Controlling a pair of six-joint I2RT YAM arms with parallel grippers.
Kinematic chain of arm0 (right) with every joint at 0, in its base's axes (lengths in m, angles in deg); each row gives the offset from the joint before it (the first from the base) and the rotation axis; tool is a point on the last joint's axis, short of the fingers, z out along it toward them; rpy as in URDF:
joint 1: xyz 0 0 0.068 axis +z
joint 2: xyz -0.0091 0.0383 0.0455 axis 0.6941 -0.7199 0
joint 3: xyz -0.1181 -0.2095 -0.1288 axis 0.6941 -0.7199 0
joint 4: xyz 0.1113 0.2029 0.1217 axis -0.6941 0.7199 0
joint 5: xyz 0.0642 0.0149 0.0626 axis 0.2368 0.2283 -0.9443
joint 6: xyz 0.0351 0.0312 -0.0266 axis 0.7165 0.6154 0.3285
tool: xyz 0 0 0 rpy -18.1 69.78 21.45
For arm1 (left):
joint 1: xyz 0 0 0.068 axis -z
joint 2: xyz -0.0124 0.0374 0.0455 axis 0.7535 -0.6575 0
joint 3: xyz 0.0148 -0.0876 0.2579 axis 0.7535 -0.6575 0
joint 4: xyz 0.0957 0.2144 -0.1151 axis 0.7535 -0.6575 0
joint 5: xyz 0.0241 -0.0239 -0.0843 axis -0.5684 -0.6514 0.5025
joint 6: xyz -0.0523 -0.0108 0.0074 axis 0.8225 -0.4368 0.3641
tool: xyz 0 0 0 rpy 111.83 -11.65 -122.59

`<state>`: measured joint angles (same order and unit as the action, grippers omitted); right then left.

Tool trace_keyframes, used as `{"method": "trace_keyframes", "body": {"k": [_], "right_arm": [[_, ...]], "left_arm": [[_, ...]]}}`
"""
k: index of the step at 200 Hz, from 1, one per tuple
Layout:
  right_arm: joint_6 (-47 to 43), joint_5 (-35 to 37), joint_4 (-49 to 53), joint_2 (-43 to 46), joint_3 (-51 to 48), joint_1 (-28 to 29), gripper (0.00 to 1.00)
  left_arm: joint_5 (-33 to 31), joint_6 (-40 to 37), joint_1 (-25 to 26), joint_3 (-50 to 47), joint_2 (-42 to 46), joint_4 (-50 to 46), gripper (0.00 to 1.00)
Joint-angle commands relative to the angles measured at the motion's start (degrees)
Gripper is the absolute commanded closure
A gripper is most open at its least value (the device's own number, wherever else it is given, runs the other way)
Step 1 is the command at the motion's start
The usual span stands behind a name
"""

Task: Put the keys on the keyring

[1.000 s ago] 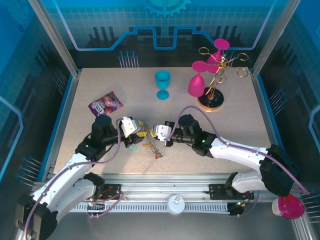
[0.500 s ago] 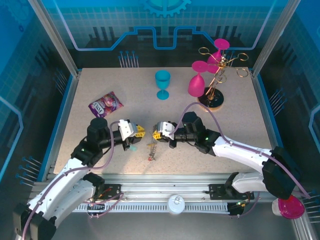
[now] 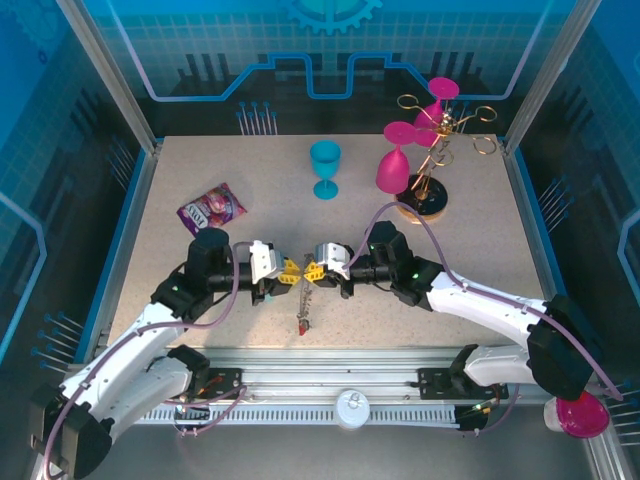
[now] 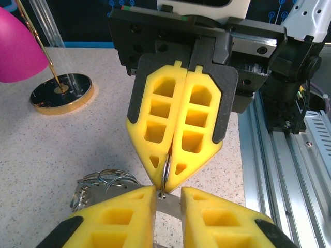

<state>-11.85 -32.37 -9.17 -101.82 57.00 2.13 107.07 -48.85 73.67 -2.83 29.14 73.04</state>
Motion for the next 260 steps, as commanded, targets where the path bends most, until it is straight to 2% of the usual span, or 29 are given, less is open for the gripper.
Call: {"method": "trace_keyframes", "body": {"k": [1,96,112,130,153,176,203,230,260], "right_arm": [[0.8,-2.7,-1.2,1.3,2.8,-0.3,1.00],[0.6,-5.5,-1.1,-0.8,4.3,0.6,1.00],[0.4,-5.9,-0.8,-1.2,4.6,0.8,1.00],[-0.4,-5.9,0.7,-1.3,5.0,0.8,1.00],[-3.4,-1.9,5.3,-0.6,5.3,0.8,1.00],[-9.4,4.4,13.2,0.6,6.8,0.7,0.87],[-12.8,6.7,19.2,0.9,9.7,0.6,0.74],[-14.8,7.5,23.3,0.3,11.7,0.8,0.72],[-15.6,7.3,25.7,-0.6,13.0,1.4,0.76]], "left_arm": [[1.8,-1.9,0.4,1.9,-0.6,-1.1,0.82],[1.3,-2.6,1.7,2.7,-2.1,-1.2,0.87],[1.2,-3.5,2.1,2.8,-2.5,-1.4,0.90],[0.9,-4.6,2.3,2.9,-2.6,-1.4,1.00],[-1.2,-5.8,2.4,3.4,-2.4,-2.1,1.00],[-3.5,-6.9,2.7,4.2,-2.2,-3.9,1.00],[-6.3,-8.6,3.8,5.5,-3.2,-7.7,1.00],[-8.6,-10.3,5.3,7.3,-4.4,-11.3,1.00],[-10.2,-10.8,6.1,9.0,-5.3,-13.3,1.00]]}}
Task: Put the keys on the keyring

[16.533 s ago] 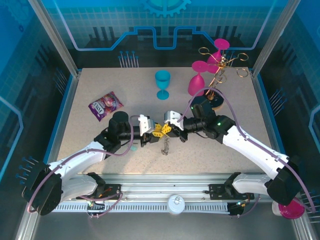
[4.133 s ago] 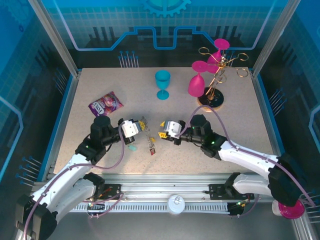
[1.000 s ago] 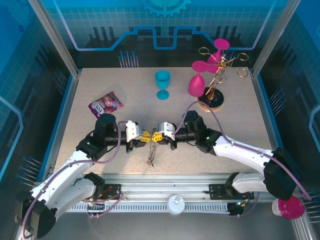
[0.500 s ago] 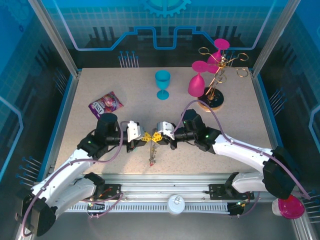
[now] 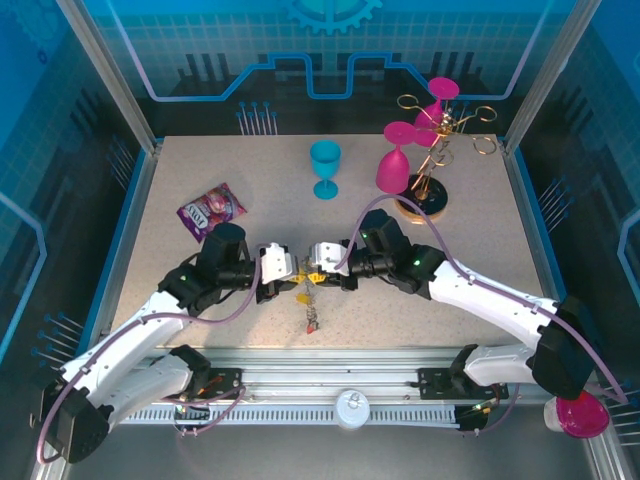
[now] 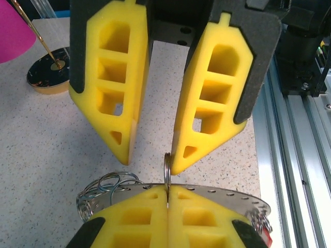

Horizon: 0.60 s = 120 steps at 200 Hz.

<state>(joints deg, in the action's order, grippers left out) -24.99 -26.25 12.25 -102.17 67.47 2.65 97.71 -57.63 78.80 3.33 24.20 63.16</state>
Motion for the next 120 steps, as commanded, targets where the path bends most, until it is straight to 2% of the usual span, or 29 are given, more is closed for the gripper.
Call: {"method": "trace_keyframes", "body": {"k": [1,93,120], "right_arm": [[-2.4,1.3,4.3,-0.3,2.6,0.9,0.76],[-3.1,0.5,5.8,-2.3,3.7,1.8,0.79],[-3.1,0.5,5.8,-2.4,3.7,1.8,0.88]], "left_arm": [[-0.9,-2.1,0.9,2.8,-0.4,-3.4,1.00],[-0.3,-2.0,1.8,4.3,-1.4,-5.1,1.00],[-0.2,-1.8,1.8,4.4,-1.3,-4.8,1.00]]}}
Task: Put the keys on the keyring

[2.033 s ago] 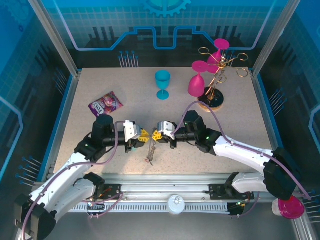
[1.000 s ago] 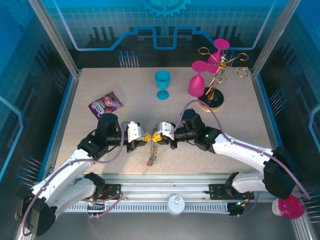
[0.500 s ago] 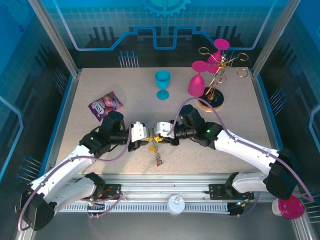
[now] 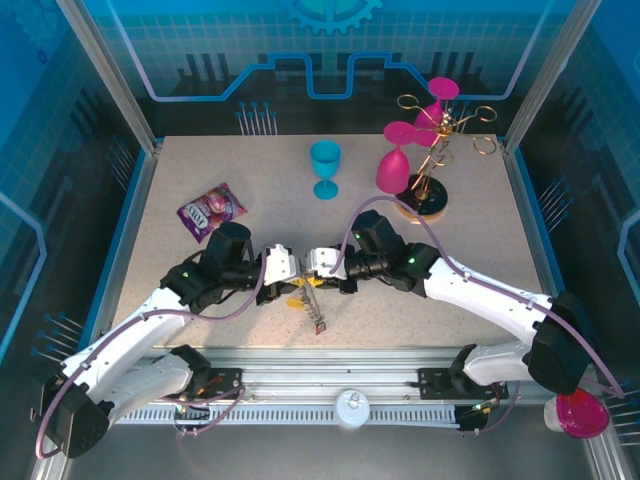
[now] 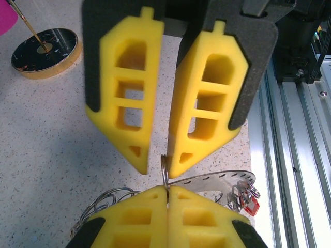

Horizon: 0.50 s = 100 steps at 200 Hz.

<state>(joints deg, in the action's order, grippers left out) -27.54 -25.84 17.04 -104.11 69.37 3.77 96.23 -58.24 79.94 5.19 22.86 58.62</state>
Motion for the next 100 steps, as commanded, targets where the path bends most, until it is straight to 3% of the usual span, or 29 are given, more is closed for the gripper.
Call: {"method": "trace_keyframes", "body": {"k": [1,35,70,85,100], "right_arm": [[-0.6,0.0,1.1,-0.4,1.7,0.7,0.88],[-0.5,-0.9,1.3,-0.8,1.9,0.6,1.00],[0.1,-2.2,1.1,-1.0,1.7,0.4,1.00],[0.2,-2.2,1.0,-1.0,1.7,0.4,0.89],[0.2,-2.3,1.0,-1.1,1.6,0.4,0.86]], "left_arm": [[1.3,-1.2,0.6,2.5,0.1,-0.3,1.00],[1.8,-0.5,0.7,2.4,0.8,0.6,1.00],[2.0,0.4,0.7,1.6,1.8,1.7,1.00],[2.1,0.5,0.7,1.6,1.8,1.7,1.00],[2.2,0.5,0.7,1.4,1.7,1.8,1.00]]}}
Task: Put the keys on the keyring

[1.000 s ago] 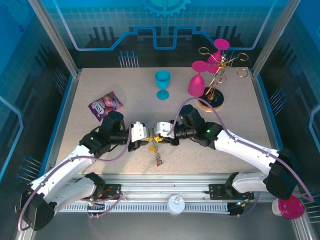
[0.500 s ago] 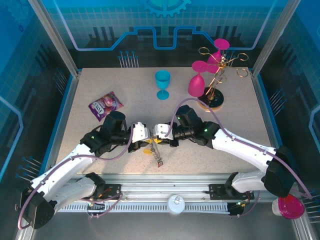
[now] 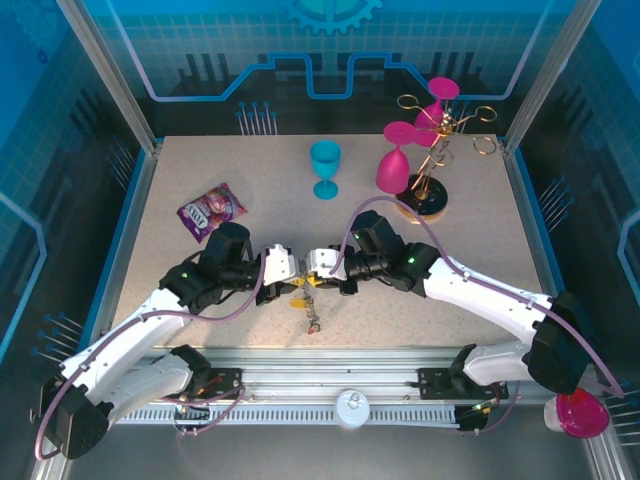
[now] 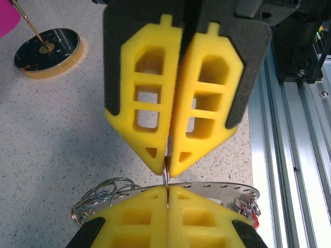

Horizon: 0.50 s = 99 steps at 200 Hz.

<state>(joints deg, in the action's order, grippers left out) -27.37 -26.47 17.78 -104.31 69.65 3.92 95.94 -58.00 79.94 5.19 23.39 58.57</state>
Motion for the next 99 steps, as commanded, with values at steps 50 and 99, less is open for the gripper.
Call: {"method": "trace_keyframes", "body": {"k": [50,99], "right_arm": [[0.2,-2.2,0.2,-1.5,1.6,0.1,0.93],[2.7,-4.3,-2.9,0.1,-0.1,-1.7,1.00]], "left_arm": [[2.9,0.3,0.7,1.5,1.2,2.1,1.00],[0.2,1.0,0.7,0.6,2.2,3.1,1.00]]}}
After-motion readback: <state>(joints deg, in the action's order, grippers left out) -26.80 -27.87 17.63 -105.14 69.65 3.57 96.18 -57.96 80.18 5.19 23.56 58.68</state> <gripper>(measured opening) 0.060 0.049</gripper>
